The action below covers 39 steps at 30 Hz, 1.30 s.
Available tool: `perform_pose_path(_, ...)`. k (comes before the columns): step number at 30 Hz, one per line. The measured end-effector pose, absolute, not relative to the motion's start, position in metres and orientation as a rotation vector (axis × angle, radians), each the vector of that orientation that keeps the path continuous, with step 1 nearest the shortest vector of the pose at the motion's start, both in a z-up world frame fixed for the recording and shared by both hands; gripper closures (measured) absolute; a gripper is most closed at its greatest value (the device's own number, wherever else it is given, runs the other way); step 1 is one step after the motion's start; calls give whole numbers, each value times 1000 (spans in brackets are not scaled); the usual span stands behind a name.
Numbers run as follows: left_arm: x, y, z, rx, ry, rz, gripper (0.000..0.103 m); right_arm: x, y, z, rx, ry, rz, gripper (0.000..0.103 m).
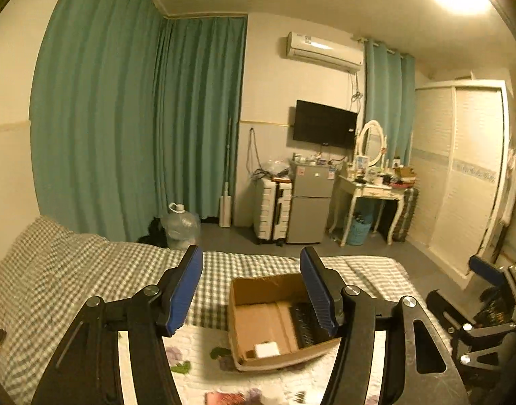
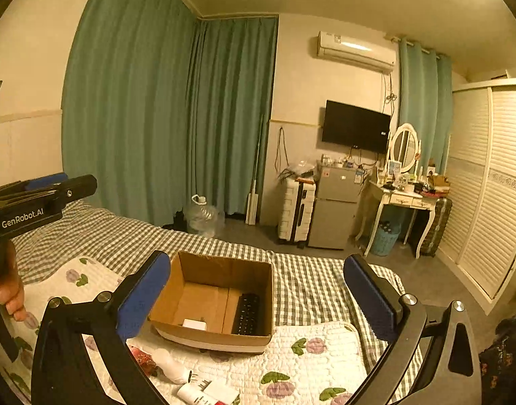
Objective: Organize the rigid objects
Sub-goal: 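Grasp the white bottle with the left tool while the right tool grasps the blue earbud case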
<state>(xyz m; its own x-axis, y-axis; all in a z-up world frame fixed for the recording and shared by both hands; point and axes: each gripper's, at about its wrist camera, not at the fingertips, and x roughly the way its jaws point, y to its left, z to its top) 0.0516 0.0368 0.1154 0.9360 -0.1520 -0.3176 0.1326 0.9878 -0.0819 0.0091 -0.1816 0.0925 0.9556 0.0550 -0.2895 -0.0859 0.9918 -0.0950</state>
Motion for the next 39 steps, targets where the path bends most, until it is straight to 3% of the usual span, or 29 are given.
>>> perform_pose_path(10, 11, 29, 109, 15, 248, -136, 40, -33, -175, 90, -121, 277, 60, 0)
perform_pose_path(18, 15, 29, 82, 6, 316, -134, 40, -35, -168, 55, -124, 353, 55, 0)
perform_pose_path(39, 83, 3, -76, 48, 651, -230, 40, 9, -163, -103, -73, 642, 66, 0)
